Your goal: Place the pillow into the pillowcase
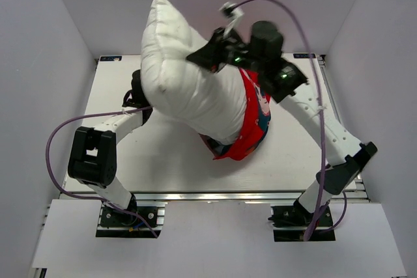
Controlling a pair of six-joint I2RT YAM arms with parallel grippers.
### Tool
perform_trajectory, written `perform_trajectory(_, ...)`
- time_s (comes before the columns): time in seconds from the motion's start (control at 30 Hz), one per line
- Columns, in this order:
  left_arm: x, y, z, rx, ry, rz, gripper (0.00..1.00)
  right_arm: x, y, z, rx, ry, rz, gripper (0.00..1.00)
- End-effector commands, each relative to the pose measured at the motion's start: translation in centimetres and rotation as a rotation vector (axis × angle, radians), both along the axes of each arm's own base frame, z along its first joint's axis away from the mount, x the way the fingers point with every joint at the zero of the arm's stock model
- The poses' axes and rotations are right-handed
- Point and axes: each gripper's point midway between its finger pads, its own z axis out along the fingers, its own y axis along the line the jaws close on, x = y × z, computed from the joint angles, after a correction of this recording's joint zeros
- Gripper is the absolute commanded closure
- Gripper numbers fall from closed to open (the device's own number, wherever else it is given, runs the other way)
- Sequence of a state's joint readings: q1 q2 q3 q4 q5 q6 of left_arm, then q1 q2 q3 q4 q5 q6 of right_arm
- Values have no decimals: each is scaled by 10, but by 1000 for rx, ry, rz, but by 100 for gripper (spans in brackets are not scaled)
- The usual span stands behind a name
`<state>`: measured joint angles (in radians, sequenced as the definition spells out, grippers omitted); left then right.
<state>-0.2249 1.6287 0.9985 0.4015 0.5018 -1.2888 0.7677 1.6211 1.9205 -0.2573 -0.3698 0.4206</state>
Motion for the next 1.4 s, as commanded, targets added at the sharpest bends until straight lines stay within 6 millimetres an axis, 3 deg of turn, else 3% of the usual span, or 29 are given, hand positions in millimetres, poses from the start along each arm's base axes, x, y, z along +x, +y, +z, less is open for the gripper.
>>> perform_trajectory(0.0,-3,2,90,-29,-241,21,100,19,-93,112,295,-215,-78,100)
perform_trajectory(0.07,-1,4,92,-26,-241,32,100,25,-132,132,322,-301,-127,100)
perform_trajectory(0.1,0,4,92,-26,-241,33,100,35,-159,132,295,-341,-145,100)
perform_trajectory(0.13,1,4,91,-24,-241,34,100,32,-171,133,302,-361,-130,100)
perform_trajectory(0.2,3,4,93,-26,-241,35,98,37,-200,119,246,-378,-118,100)
perform_trajectory(0.23,4,4,93,-26,-241,35,97,27,-208,122,253,-415,-93,100)
perform_trajectory(0.27,4,3,98,-30,-249,29,96,42,-223,97,237,-363,-121,100)
perform_trajectory(0.37,6,1,99,-27,-243,19,89,41,-240,72,195,-331,-117,100)
perform_trajectory(0.53,7,-1,96,-16,-223,0,56,48,-243,54,178,-293,-114,100)
perform_trajectory(0.67,4,-2,98,28,-226,-19,43,57,-244,46,173,-280,-128,100)
perform_trajectory(0.83,-8,18,92,208,-202,46,40,58,-244,40,160,-274,-123,100)
perform_trajectory(0.93,-20,28,58,328,-120,45,40,58,-244,34,146,-262,-113,100)
perform_trajectory(1.07,-44,6,16,428,-70,-47,40,59,-245,29,143,-244,-110,100)
perform_trajectory(1.17,-50,-18,-1,505,-81,-114,41,60,-245,26,143,-233,-106,100)
perform_trajectory(1.2,-48,-23,-16,531,-60,-135,41,60,-245,26,143,-230,-103,100)
perform_trajectory(1.3,-43,-35,-33,595,-65,-183,43,59,-246,27,136,-235,-100,100)
perform_trajectory(1.37,-37,-33,-35,627,-59,-166,44,58,-246,28,135,-241,-99,100)
